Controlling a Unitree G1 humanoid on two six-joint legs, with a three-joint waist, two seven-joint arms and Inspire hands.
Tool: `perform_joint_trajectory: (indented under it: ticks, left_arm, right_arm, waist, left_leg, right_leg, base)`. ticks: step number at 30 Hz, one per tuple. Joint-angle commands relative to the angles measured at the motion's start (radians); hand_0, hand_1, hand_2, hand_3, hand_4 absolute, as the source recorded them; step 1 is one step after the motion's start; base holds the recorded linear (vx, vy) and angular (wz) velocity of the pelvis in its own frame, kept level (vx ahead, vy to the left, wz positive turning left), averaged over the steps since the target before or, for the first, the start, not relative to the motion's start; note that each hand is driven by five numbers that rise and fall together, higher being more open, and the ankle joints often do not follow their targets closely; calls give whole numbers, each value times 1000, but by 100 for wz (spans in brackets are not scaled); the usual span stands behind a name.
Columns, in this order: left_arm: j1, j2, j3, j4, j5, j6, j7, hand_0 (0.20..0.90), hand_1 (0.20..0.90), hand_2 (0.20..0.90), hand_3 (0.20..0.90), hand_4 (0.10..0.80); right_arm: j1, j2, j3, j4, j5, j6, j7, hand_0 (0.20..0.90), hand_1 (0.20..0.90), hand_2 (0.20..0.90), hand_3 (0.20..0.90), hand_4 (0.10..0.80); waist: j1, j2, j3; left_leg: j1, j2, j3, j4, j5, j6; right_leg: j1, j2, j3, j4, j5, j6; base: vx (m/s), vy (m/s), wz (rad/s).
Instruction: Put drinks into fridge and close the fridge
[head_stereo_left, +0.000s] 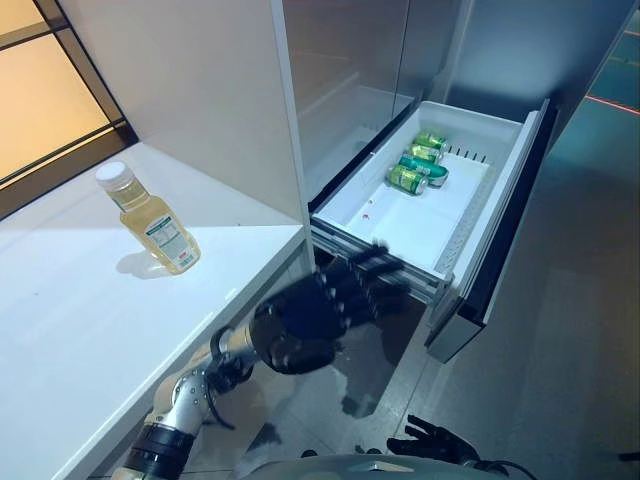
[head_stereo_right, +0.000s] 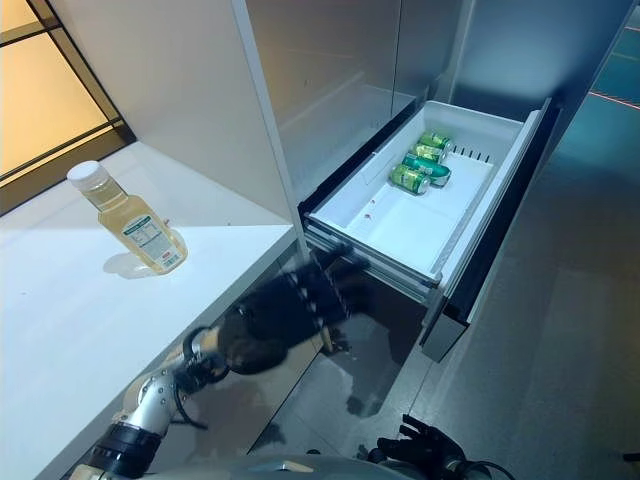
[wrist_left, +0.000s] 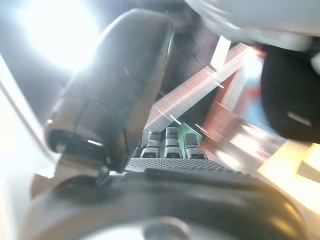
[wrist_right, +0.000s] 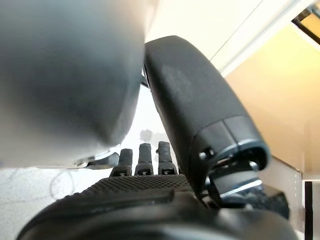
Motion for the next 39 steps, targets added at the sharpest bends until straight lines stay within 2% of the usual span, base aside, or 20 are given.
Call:
perform_joint_trajectory:
  ticks: [1, 2, 3, 4, 6, 8, 12, 14, 15, 17, 18, 19, 21, 25, 39]
  left_arm:
    - [-103, -30, 93, -115, -103, -449, 299, 900, 900, 900, 900, 800]
    - [-104, -20, 99, -117, -72, -515, 332, 900, 900, 900, 900, 800]
    - [-105, 6, 119, -122, 19, -684, 405, 900, 900, 900, 900, 800]
    - [-105, 23, 139, -136, 94, -792, 488, 900, 900, 900, 900, 800]
    - [-104, 30, 198, -153, 282, -943, 658, 900, 900, 900, 900, 800]
    - [-105, 37, 233, -169, 466, -1017, 808, 900, 900, 900, 900, 800]
    - [-124, 75, 260, -182, 763, -990, 1071, 900, 900, 900, 900, 800]
    - [-140, 92, 265, -177, 852, -986, 1163, 900, 900, 900, 900, 800]
    - [-150, 105, 272, -176, 952, -973, 1264, 900, 900, 900, 900, 800]
    - [-154, 129, 282, -165, 1125, -932, 1411, 900, 900, 900, 900, 800]
    - [-157, 144, 282, -158, 1195, -884, 1473, 900, 900, 900, 900, 800]
    - [-160, 166, 279, -144, 1189, -835, 1494, 900, 900, 900, 900, 800]
    - [-160, 192, 286, -110, 1197, -787, 1539, 900, 900, 900, 900, 800]
    - [-145, 224, 289, -43, 1193, -729, 1569, 900, 900, 900, 900, 800]
    - [-148, 225, 271, 51, 1154, -600, 1573, 900, 900, 900, 900, 800]
  right_arm:
    - [-36, 38, 27, 37, 16, -56, -24, 900, 900, 900, 900, 800]
    - [-32, 41, 28, 34, 18, -57, -28, 900, 900, 900, 900, 800]
    - [-23, 47, 29, 26, 23, -59, -37, 900, 900, 900, 900, 800]
    - [-14, 53, 35, 21, 32, -64, -46, 900, 900, 900, 900, 800]
    - [2, 65, 47, 14, 48, -73, -60, 900, 900, 900, 900, 800]
    - [9, 74, 53, 9, 55, -73, -68, 900, 900, 900, 900, 800]
    - [12, 83, 69, 0, 64, -65, -81, 900, 900, 900, 900, 800]
    - [10, 84, 73, 3, 69, -64, -82, 900, 900, 900, 900, 800]
    - [10, 82, 75, 5, 67, -65, -81, 900, 900, 900, 900, 800]
    - [12, 81, 81, -7, 58, -55, -86, 900, 900, 900, 900, 800]
    - [13, 81, 83, -9, 50, -55, -89, 900, 900, 900, 900, 800]
    - [14, 79, 84, -8, 37, -57, -88, 900, 900, 900, 900, 800]
    - [15, 73, 90, -9, 44, -54, -85, 900, 900, 900, 900, 800]
    - [15, 68, 85, -25, 39, -38, -90, 900, 900, 900, 900, 800]
    - [-2, 53, 69, -16, 14, -10, -83, 900, 900, 900, 900, 800]
  waist:
    - [21, -18, -37]
    - [23, -19, -36]
    - [28, -21, -35]
    - [34, -23, -35]
    - [44, -29, -44]
    - [50, -36, -52]
    - [57, -43, -61]
    - [57, -44, -62]
    - [56, -45, -63]
    - [53, -44, -62]
    - [52, -44, -63]
    - [51, -44, -64]
    - [50, -43, -64]
    - [46, -39, -62]
    - [31, -30, -64]
  left_leg:
    - [-8, -1, 34, 5, -86, 4]
    - [-8, -1, 33, 5, -86, 4]
    - [-8, -3, 25, 5, -84, 4]
    - [-8, -4, 17, 5, -83, 5]
    - [-9, -9, 3, 5, -86, 8]
    - [-11, -11, -4, 5, -85, 7]
    - [-13, -12, -12, 5, -83, 6]
    - [-13, -11, -11, 5, -81, 6]
    - [-13, -11, -10, 5, -80, 5]
    - [-13, -10, -7, 5, -80, 5]
    - [-12, -10, -6, 5, -80, 5]
    - [-11, -10, -5, 5, -80, 5]
    - [-10, -8, 0, 5, -79, 4]
    - [-6, -6, 8, 5, -76, 4]
    - [8, -1, 33, 5, -75, 1]
  right_leg:
    - [-25, -40, -20, 66, -33, 87]
    - [-23, -40, -22, 66, -34, 87]
    - [-20, -39, -27, 64, -34, 86]
    - [-17, -39, -32, 61, -34, 86]
    - [-10, -38, -42, 55, -39, 82]
    - [-7, -35, -48, 53, -44, 79]
    - [-6, -33, -56, 58, -51, 74]
    - [-6, -33, -57, 61, -52, 74]
    - [-7, -32, -57, 63, -53, 74]
    - [-7, -31, -55, 65, -55, 73]
    - [-6, -31, -54, 64, -55, 73]
    - [-5, -31, -53, 63, -55, 74]
    - [-3, -30, -52, 63, -56, 74]
    - [-1, -30, -48, 65, -56, 75]
    - [9, -28, -33, 68, -60, 76]
  base:
    - [0, 0, 0]
    - [0, 0, 0]
    - [0, 0, 0]
    - [0, 0, 0]
    - [1, -22, 9]
    - [12, -22, 13]
    - [14, -15, 16]
    - [14, -5, 15]
    - [12, 0, 13]
    - [4, 3, 3]
    - [0, 0, 0]
    - [0, 0, 0]
    - [0, 0, 0]
    - [0, 0, 0]
    - [5, 3, -1]
